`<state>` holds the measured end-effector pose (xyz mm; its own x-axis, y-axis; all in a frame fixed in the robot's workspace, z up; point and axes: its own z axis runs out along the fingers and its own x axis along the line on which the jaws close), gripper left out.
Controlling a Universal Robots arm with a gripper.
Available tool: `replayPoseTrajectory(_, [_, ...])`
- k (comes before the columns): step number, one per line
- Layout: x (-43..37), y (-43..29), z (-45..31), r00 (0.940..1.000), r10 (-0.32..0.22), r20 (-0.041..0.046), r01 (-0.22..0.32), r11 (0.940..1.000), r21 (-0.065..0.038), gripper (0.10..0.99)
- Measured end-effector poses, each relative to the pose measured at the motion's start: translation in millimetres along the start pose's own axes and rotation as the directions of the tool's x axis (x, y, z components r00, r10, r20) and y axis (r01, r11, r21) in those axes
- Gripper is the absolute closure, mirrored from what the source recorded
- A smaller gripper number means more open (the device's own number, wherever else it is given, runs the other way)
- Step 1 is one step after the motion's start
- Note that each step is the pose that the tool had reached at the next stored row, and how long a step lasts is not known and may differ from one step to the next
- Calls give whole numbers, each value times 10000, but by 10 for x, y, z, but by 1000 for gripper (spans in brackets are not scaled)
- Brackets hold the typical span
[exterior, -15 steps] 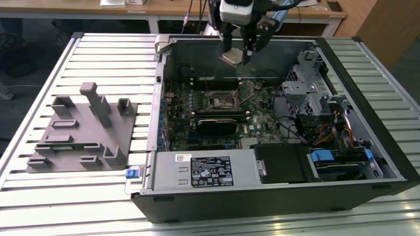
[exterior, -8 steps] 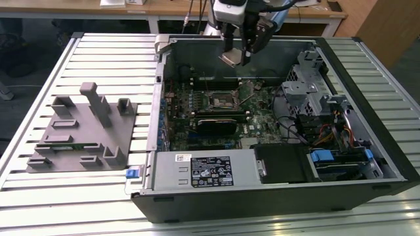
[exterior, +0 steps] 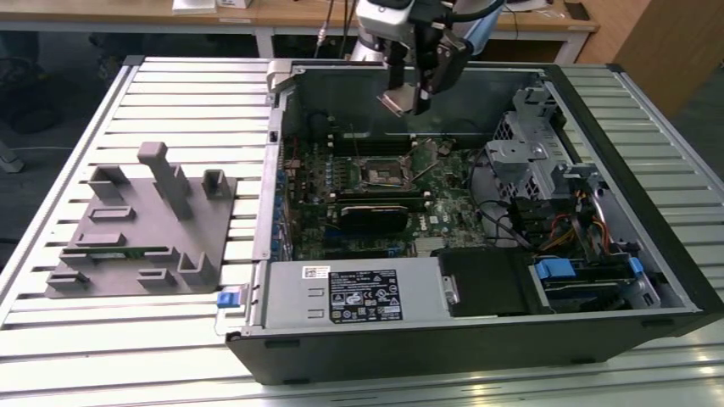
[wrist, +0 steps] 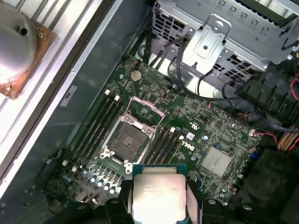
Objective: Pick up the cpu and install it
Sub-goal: 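Place the cpu into insertion slot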
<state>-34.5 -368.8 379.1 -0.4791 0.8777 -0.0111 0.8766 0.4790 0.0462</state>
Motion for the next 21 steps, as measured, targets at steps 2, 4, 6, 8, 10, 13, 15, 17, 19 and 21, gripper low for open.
replayPoseTrajectory(2, [1,1,3,9996,284,13,-284,9996,3,541])
replayPoseTrajectory(4, [3,1,6,9983,577,27,-577,9983,6,541])
replayPoseTrajectory(6, [4,2,10,9963,861,41,-861,9963,9,541])
replayPoseTrajectory(8, [6,3,13,9934,1149,54,-1149,9934,10,541])
replayPoseTrajectory(10, [7,3,16,9897,1430,67,-1430,9897,11,541])
replayPoseTrajectory(13, [9,4,20,9828,1843,88,-1843,9829,13,541])
replayPoseTrajectory(15, [13,6,23,9775,2109,100,-2109,9775,14,541])
replayPoseTrajectory(17, [20,9,25,9736,2281,109,-2282,9736,14,541])
replayPoseTrajectory(19, [26,13,27,9695,2447,117,-2448,9696,14,541])
replayPoseTrajectory(21, [28,14,32,9625,2709,128,-2709,9626,11,541])
